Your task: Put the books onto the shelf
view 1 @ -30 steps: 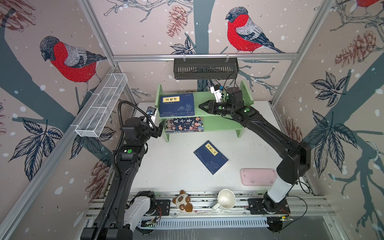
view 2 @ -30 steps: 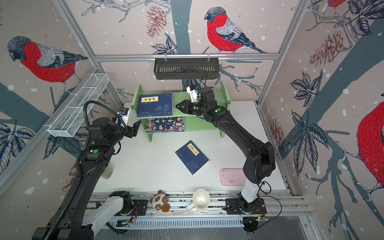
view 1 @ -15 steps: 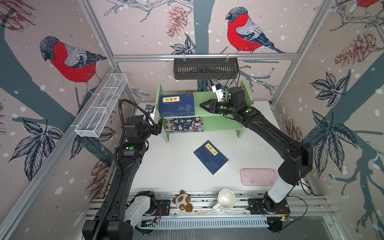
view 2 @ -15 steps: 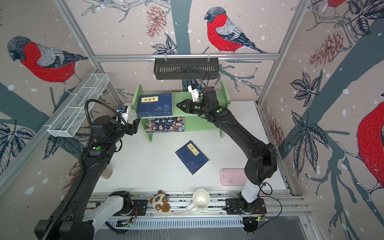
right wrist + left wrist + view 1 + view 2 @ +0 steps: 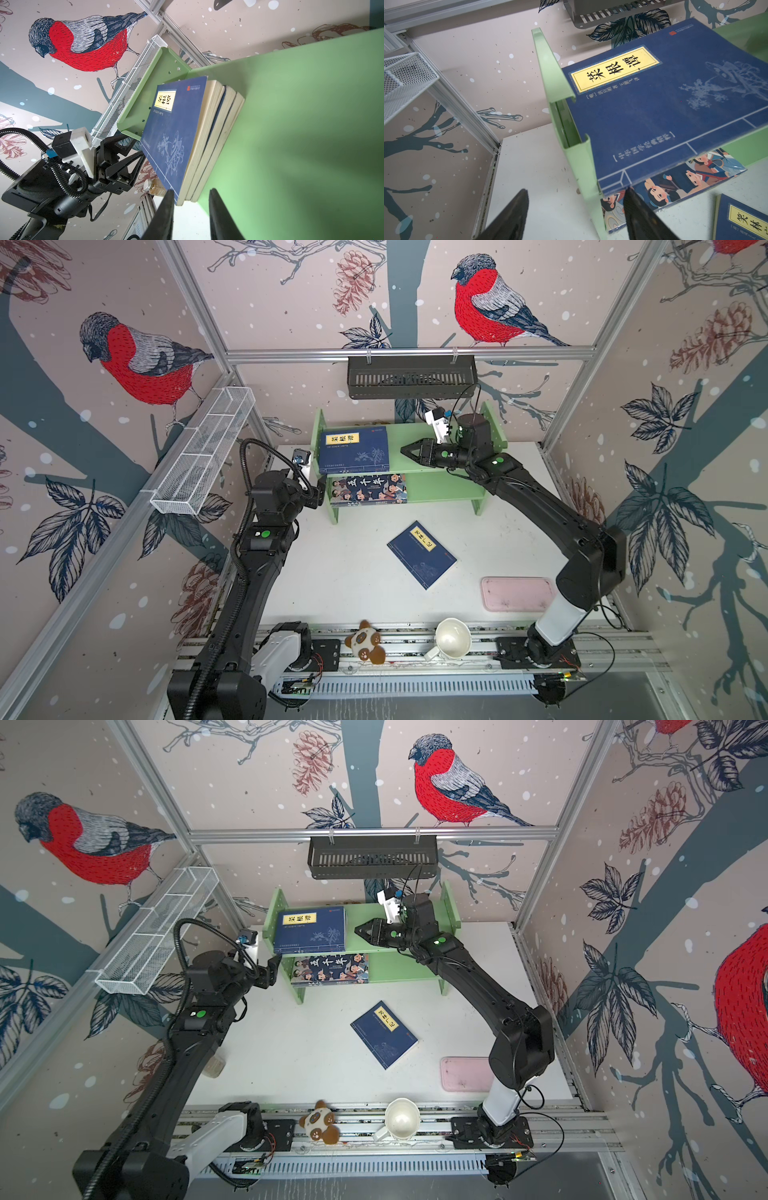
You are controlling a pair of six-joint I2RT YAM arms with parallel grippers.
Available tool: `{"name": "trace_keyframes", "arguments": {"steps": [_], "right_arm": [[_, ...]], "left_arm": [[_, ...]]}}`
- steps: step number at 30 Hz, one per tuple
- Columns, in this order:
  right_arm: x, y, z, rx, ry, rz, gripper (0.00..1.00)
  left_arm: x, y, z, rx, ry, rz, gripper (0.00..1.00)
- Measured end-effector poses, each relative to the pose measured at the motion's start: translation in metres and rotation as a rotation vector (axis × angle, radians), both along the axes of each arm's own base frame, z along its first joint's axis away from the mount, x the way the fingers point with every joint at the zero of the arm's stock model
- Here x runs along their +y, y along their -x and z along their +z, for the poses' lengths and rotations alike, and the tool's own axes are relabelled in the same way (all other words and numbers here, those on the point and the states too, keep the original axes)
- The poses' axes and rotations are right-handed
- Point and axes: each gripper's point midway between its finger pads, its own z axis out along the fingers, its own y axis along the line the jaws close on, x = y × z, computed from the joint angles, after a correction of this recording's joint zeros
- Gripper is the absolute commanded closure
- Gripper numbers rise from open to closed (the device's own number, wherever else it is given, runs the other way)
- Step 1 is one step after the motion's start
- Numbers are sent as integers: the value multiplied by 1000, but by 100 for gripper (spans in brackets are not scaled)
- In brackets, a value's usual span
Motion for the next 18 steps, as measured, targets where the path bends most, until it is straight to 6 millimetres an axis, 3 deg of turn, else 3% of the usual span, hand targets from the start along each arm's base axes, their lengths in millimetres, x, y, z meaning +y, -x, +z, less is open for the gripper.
{"name": "trace_keyframes", "arguments": {"steps": [18], "right_arm": [[1,-2,-1,-3,-5,1,70]], "left_arm": [[2,-2,7,-11,19,18,28]]}}
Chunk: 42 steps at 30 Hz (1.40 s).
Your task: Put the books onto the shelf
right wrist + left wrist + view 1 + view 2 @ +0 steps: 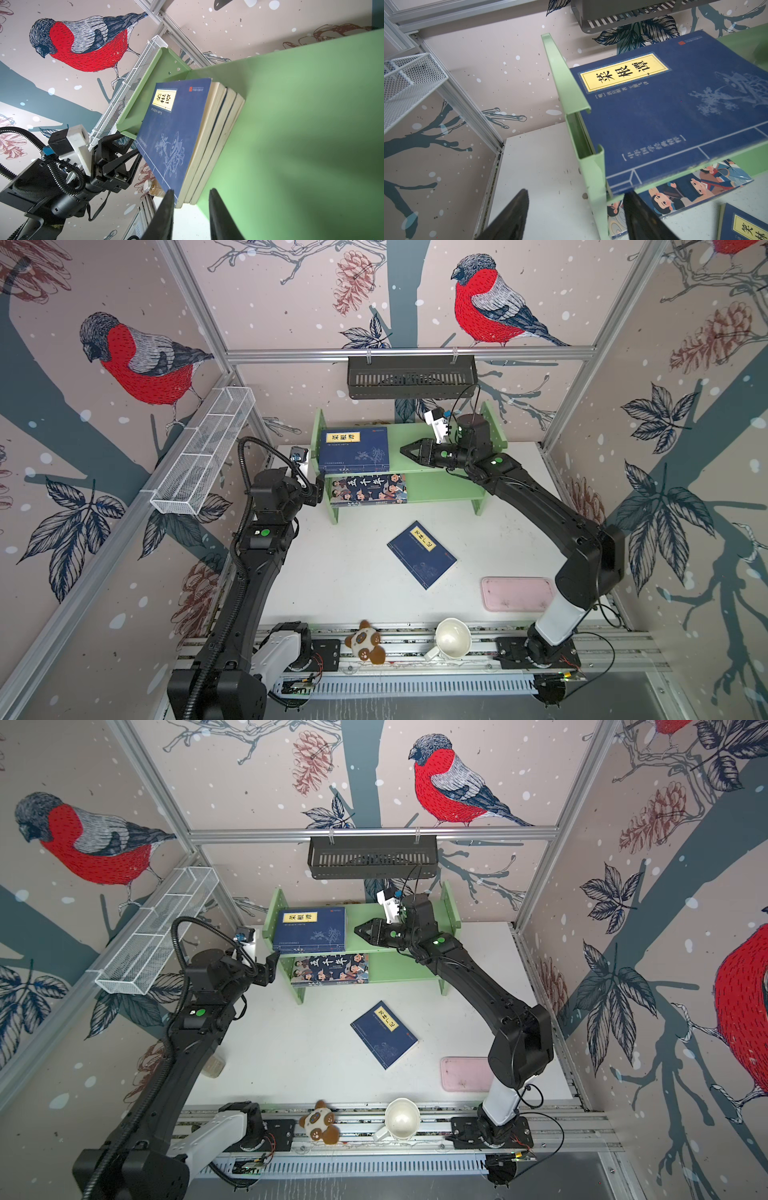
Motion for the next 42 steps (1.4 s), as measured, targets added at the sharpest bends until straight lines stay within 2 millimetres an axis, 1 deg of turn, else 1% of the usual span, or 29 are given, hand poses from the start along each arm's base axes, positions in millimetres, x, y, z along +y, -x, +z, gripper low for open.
{"name": "trace_keyframes", "arguments": {"steps": [12,21,42], "right_arm": [[1,-1,-2,3,1,1,70],[1,-1,-2,4,2,1,70],[1,-1,-3,6,3,1,70]], "left_arm": [[0,1,-4,13,0,-1,29],[-4,6,1,2,6,-26,29],[-4,0,-5,15,12,-20,29]]}}
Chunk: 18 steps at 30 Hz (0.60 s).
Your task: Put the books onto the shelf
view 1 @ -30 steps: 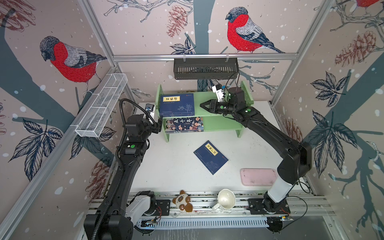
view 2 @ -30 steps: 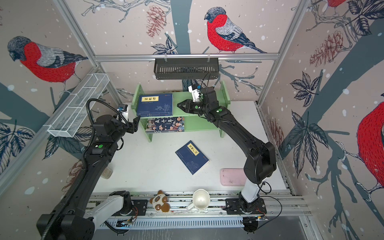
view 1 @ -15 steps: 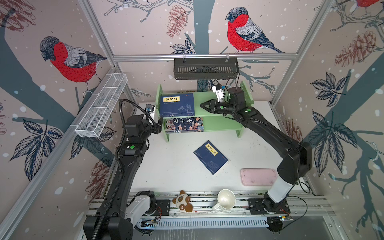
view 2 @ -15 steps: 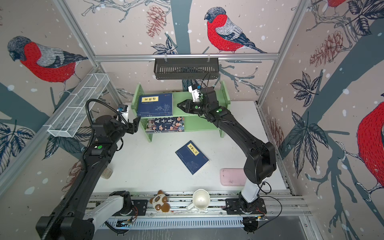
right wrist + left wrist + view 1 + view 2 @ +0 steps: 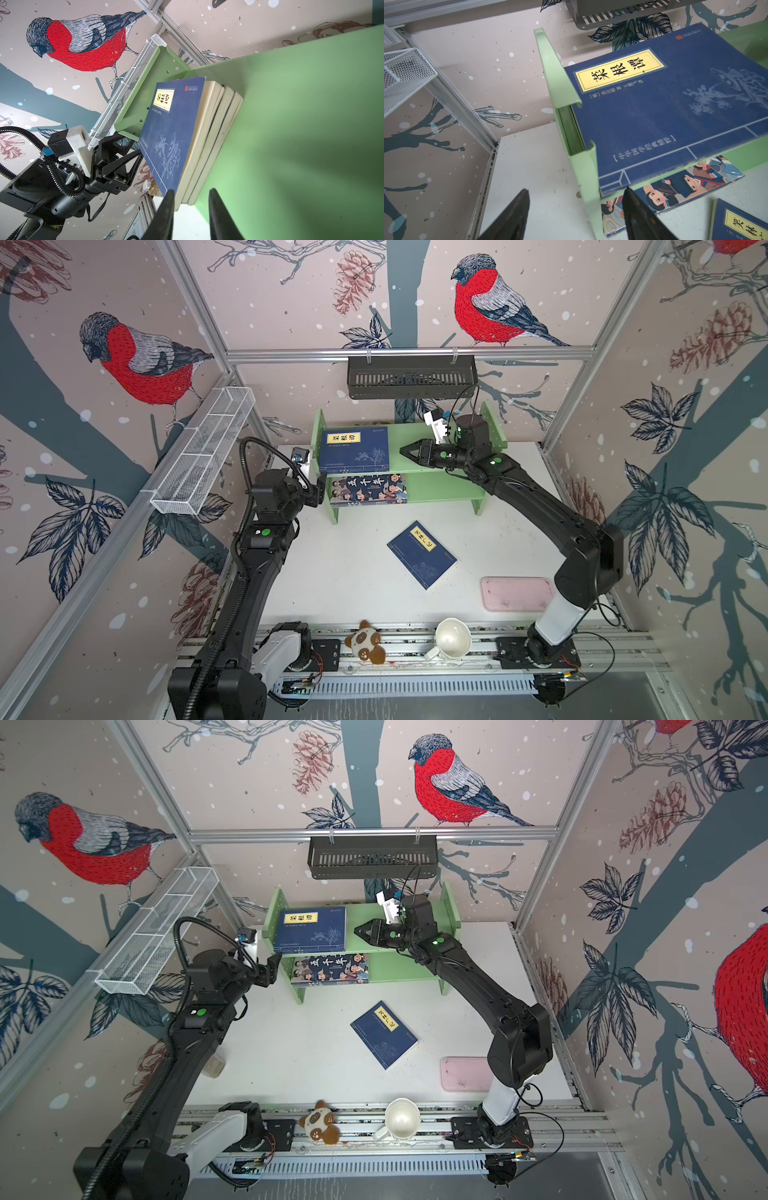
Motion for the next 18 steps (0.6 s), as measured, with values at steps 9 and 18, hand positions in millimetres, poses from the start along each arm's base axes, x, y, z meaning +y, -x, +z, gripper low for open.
{"name": "trace_keyframes", "arguments": {"steps": [9,18], "right_arm": [[1,-1,-1,2,-2,0,70],[11,5,0,3,-3,27,70]], "left_arm": [[1,-1,-1,6,13,7,29],[0,-2,1,4,21,9,28]]}}
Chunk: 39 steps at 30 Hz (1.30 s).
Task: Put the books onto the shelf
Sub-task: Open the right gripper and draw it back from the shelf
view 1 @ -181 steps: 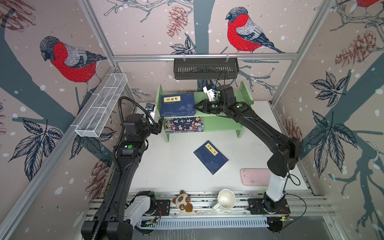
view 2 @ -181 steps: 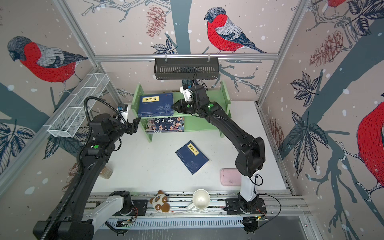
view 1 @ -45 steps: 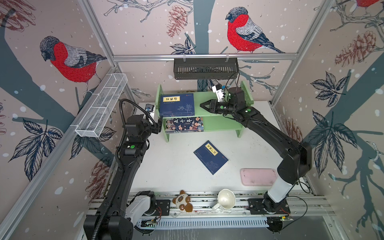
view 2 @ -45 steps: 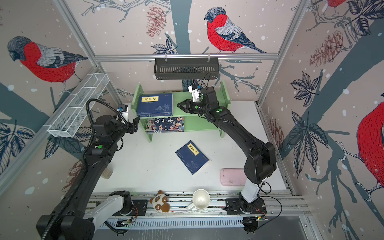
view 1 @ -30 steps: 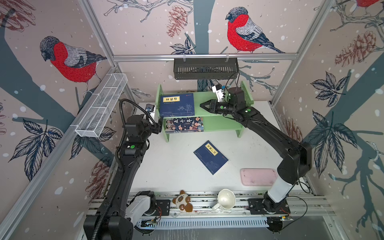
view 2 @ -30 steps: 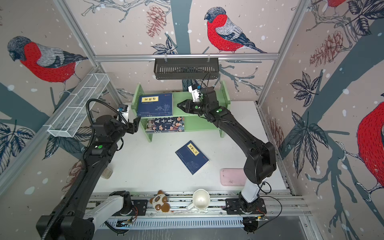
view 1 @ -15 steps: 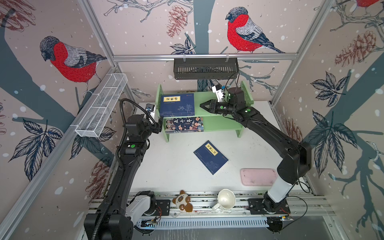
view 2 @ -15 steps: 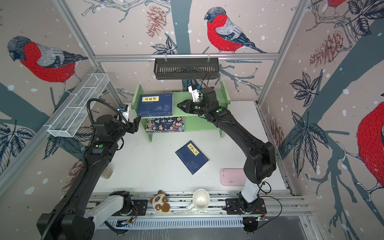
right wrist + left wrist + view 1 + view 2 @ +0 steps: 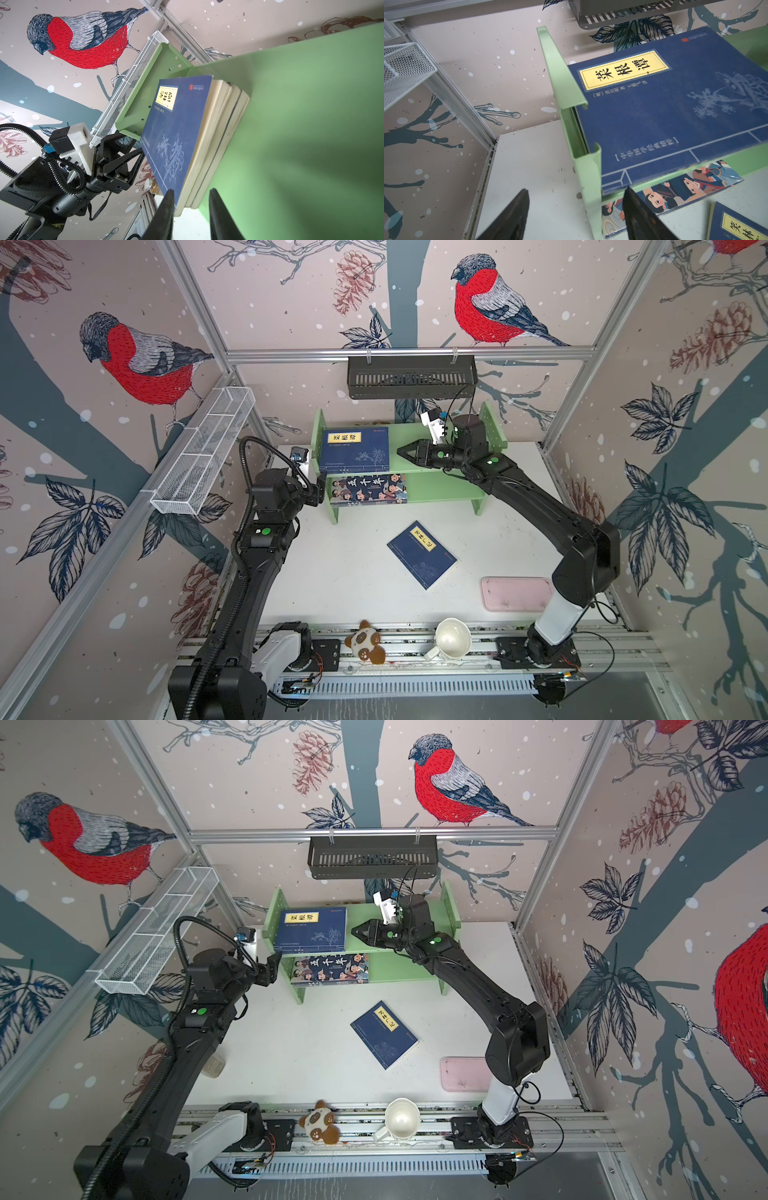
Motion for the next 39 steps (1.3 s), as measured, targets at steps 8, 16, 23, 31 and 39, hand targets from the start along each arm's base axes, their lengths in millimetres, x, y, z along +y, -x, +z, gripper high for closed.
{"name": "trace_keyframes", "arguments": {"steps": [8,16,23,31,39], "right_arm": [[4,23,8,-34,21,16,78],[26,51,-7,-38,84,83,82],[45,53,-22,-37,135,123,83],[53,42,-31,-26,163,119,82],[56,41,-30,-32,169,124,80]], "left_arm": [[0,1,2,0,17,4,28],[0,3,3,-1,21,5,28],[0,3,3,-1,25,4,28],[0,2,3,1,25,4,28],[0,2,2,2,24,5,28]]}}
